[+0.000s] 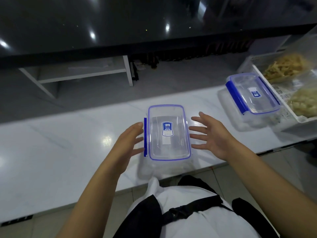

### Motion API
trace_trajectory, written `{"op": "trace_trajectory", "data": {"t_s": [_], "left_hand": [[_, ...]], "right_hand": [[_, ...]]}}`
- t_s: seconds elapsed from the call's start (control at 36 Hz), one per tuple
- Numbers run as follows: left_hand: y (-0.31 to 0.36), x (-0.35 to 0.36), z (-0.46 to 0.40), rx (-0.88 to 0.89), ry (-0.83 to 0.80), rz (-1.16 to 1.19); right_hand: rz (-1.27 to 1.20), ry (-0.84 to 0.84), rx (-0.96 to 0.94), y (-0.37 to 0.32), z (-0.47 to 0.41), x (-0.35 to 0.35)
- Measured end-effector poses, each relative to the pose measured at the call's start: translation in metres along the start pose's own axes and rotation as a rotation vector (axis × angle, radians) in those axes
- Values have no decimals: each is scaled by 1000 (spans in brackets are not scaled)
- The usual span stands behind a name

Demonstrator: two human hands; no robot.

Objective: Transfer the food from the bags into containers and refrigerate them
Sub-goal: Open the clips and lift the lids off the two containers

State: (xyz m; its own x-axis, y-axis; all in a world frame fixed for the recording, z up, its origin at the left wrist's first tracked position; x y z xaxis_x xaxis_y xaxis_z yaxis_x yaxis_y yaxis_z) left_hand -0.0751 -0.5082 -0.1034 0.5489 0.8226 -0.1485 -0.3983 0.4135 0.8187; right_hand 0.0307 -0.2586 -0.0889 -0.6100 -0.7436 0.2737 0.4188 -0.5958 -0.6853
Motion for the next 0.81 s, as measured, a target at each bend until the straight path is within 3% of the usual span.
{"op": "trace_trajectory", "data": {"t_s": [0.61, 0.81], "left_hand": [[60, 122, -27, -62, -186, 50], [70, 129, -23, 10, -147, 1]], "right_hand": [[159, 142, -93, -69, -11, -74], [238, 134, -127, -79, -10, -70]]}}
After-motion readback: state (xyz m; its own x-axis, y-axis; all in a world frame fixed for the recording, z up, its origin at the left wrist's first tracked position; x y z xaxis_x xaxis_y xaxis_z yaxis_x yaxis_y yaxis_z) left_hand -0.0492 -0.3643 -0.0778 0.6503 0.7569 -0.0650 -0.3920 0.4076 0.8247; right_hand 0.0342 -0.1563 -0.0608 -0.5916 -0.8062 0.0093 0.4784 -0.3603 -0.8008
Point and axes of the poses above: each hand's wrist, its own z-axis away from the middle knuckle, its own x-axis out of the palm, y = z × x, the point moved 7 cm from there along -z, towards the middle knuckle, and after that the axes turned 15 degrees about -z, right-handed, at the moved point
